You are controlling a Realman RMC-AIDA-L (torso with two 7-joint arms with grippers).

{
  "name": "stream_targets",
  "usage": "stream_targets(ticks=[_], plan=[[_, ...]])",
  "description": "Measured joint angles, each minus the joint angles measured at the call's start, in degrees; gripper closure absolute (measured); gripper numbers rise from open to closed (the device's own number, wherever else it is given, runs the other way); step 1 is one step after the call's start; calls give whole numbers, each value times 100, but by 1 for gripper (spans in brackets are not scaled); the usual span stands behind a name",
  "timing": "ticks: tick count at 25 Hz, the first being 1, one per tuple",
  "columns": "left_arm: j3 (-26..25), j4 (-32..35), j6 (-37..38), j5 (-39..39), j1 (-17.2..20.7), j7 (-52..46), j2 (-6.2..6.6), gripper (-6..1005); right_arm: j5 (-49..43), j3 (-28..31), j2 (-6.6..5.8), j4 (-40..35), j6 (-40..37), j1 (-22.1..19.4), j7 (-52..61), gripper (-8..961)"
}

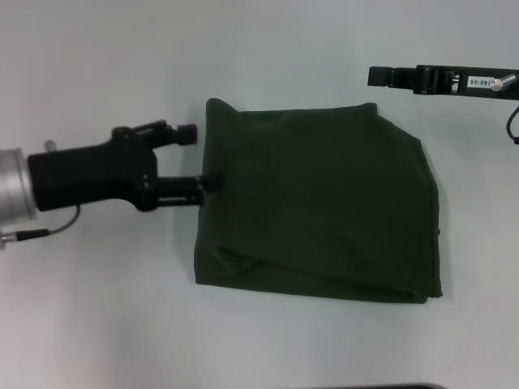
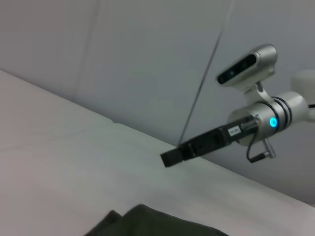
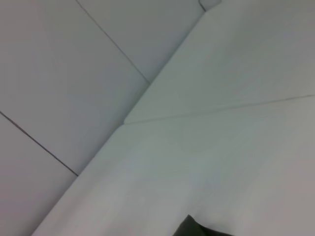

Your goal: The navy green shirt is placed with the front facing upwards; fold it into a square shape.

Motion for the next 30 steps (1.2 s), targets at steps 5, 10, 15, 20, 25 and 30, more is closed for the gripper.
stream_targets(ticks=[5,10,15,20,25,30], plan=[[334,-429,-97,24,-107,371,-7,94,3,97,21,-2,-37,-33,-85,943],[445,-764,-117,93,-145,529,-3,95,6,104,21,-4,17,-39,-88,944],[451,-1138,-152,136,-170,771,3,95,0,107,31,-2,46,-41,-90,944],[741,-1458,-501,140,-257,854,0,95,-20,109,44,7,46,-18,-91,944],[1080,-1629,-883,140,-328,804,-6,94,-25,86,44,21,42,2,-91,944],[1131,-1721,-946,391,-396,635,15,95,-29,95,43,29,40,-8,-90,944]])
